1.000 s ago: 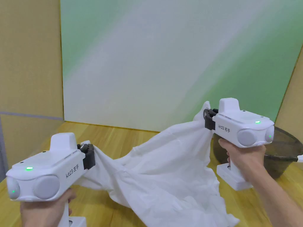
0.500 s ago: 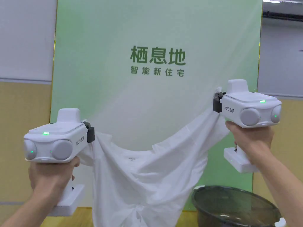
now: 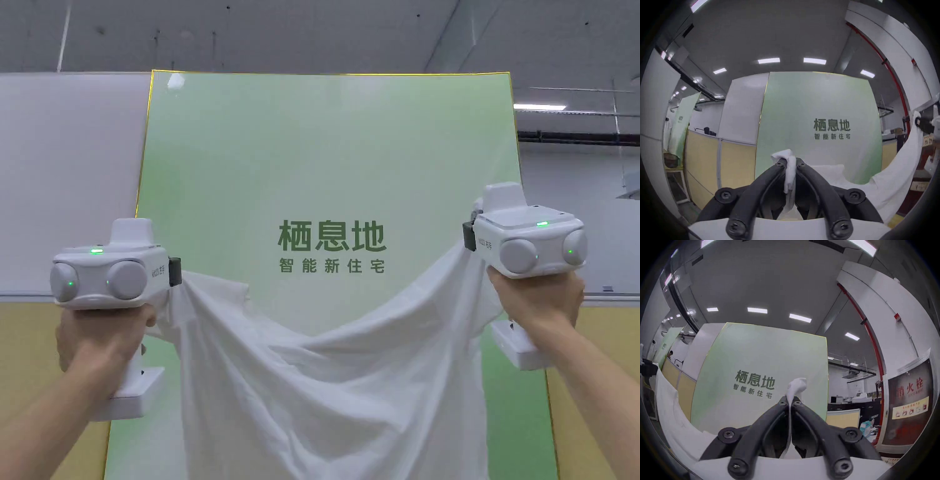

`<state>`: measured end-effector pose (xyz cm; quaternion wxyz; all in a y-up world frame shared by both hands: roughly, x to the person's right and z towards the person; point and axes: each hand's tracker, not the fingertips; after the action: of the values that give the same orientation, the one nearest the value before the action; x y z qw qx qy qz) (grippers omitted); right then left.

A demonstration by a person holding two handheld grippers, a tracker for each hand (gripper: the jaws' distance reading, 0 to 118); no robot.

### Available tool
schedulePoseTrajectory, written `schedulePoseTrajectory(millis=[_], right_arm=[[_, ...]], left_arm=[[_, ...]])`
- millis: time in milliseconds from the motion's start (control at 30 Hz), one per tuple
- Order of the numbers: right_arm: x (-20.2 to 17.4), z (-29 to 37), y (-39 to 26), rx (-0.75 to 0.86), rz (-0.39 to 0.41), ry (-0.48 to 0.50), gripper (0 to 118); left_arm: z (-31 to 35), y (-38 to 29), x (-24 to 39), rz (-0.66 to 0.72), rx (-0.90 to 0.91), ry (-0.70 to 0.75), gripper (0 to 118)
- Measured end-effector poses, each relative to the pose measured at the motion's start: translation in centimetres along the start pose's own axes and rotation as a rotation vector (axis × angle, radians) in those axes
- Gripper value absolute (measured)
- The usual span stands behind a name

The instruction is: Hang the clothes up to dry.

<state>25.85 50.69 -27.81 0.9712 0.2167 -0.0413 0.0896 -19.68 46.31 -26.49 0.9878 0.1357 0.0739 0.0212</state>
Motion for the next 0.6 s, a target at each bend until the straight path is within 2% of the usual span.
schedulePoseTrajectory(millis=[33,67,167,300,467,600], right_arm=[[0.0,0.2,-0.2,0.01,0.004,-0.009,0],[0.1,0.4,-0.4,0.008,0.002,-0.007,0],[-0.4,1.3,-0.9,0.021,-0.014,0.017,0],[-1.1,-1.7,-3.2,-0.018,-0.021,0.064,0],[-3.4,-4.6,-4.3,-0.031,-0.021,0.072,0],[-5.2,-9.5,-4.8,-0.048,0.002,0.08,0]], left_arm=[[0.2,0.1,-0.1,0.002,-0.006,0.009,4],[0.5,0.5,-0.1,-0.051,0.073,-0.009,4],[1.5,-0.2,-0.4,-0.06,0.078,-0.021,4],[0.9,-2.1,-0.9,-0.032,0.028,-0.034,4],[-2.8,-4.8,-1.8,-0.036,-0.037,-0.027,4],[-7.2,-6.0,-2.3,-0.03,-0.053,-0.014,4]])
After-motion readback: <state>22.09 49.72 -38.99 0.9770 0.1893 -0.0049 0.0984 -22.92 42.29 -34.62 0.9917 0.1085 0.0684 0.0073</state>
